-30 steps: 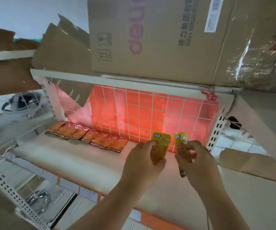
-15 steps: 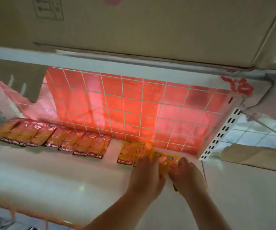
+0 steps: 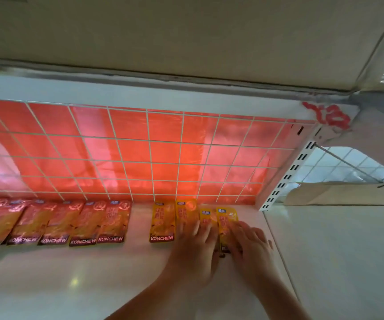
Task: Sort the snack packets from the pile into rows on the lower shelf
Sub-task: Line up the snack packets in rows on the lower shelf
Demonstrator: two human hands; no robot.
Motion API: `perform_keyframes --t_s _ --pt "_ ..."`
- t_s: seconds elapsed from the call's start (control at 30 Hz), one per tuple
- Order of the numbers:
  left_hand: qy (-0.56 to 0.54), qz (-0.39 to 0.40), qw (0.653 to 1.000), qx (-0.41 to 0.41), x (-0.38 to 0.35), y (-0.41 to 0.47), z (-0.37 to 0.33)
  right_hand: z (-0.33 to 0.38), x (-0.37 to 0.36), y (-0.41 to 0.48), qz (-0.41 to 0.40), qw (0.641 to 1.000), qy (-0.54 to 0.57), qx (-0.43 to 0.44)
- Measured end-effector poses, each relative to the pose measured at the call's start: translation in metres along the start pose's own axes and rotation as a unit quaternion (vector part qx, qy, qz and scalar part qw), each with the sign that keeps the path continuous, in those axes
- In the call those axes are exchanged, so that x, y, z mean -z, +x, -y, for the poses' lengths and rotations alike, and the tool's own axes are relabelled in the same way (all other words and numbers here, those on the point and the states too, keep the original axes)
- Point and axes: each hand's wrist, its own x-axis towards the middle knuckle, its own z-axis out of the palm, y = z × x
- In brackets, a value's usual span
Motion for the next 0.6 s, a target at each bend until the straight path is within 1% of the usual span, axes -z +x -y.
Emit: perform_keyframes --t_s 0.13,0.3,0.6 --pt "0.011 0.044 0.998 0.033 0.002 0.012 0.004 0.0 -0.006 0.008 0.007 1.0 -0.02 -0.014" --pt "-0.008 0.029 0.997 0.066 0.003 0.012 0.004 -0.003 -0.008 0.016 0.035 0.999 -0.028 -0.02" --pt "-0.004 0.034 0.997 0.074 0.0 0.012 0.005 -0.005 -0.011 0.014 0.011 0.999 -0.031 -0.005"
